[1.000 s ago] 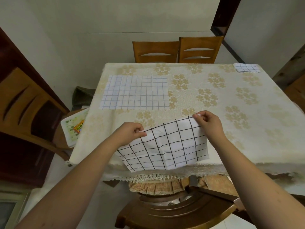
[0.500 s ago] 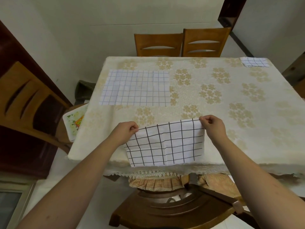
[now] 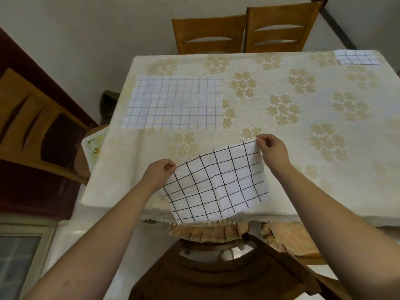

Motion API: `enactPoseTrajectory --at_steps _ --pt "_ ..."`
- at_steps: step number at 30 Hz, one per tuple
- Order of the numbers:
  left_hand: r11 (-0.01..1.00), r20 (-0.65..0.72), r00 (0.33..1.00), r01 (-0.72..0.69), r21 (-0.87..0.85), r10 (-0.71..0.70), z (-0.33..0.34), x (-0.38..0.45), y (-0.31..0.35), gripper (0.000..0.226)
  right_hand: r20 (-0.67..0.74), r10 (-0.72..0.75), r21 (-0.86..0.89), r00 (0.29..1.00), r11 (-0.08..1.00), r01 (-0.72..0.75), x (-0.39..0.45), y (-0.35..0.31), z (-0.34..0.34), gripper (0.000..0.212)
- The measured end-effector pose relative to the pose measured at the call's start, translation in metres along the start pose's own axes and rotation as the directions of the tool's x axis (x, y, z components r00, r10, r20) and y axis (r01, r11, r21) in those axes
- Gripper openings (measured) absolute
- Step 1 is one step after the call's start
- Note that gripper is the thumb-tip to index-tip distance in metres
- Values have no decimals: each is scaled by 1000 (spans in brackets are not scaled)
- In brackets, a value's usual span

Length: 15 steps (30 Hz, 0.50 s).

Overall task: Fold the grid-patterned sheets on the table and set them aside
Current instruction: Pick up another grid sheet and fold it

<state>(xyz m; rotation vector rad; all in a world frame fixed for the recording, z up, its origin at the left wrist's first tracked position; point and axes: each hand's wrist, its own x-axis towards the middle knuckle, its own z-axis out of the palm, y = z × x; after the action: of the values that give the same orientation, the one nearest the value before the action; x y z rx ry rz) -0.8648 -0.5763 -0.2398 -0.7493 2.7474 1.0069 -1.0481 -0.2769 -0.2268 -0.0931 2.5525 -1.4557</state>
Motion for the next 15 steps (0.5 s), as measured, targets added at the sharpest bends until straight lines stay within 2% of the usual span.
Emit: enactPoseTrajectory --at_steps 5,11,15 --pt "982 -5 984 177 -71 -177 12 -5 -18 20 90 31 33 995 999 -34 -2 4 28 34" --pt "916 -17 948 303 -262 -318 20 -17 -44 25 249 62 -76 966 996 -45 -30 19 57 31" --pt "880 6 924 366 -303 -382 27 -23 -59 27 268 105 -145 958 987 -67 -56 30 73 28"
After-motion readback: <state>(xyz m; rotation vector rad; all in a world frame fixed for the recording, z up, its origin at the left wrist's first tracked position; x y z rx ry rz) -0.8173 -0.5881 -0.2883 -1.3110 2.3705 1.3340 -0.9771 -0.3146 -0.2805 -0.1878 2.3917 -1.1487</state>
